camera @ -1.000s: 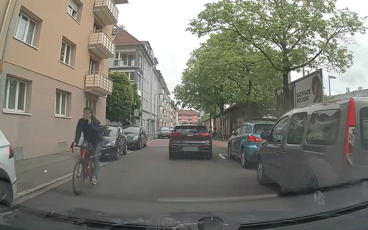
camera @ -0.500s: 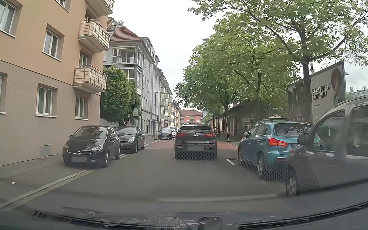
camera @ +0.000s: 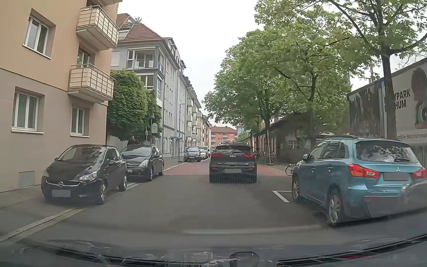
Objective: Follow the waypoints while adhering to traffic rules and regulations
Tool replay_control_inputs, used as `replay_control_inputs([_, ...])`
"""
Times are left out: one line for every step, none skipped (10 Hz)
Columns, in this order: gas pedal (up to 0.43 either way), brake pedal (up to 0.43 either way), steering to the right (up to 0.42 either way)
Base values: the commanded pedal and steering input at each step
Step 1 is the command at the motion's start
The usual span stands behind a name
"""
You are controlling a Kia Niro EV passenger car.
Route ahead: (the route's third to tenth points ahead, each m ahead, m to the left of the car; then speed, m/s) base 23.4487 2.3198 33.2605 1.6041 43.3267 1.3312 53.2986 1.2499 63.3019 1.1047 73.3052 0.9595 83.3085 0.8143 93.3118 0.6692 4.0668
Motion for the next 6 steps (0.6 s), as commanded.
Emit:
replay_control_inputs([0.059,0.000,-0.009])
replay_control_inputs([0.059,0.000,-0.007])
replay_control_inputs([0.059,0.000,-0.006])
replay_control_inputs([0.059,0.000,-0.006])
replay_control_inputs([0.059,0.000,-0.006])
replay_control_inputs([0.059,0.000,-0.004])
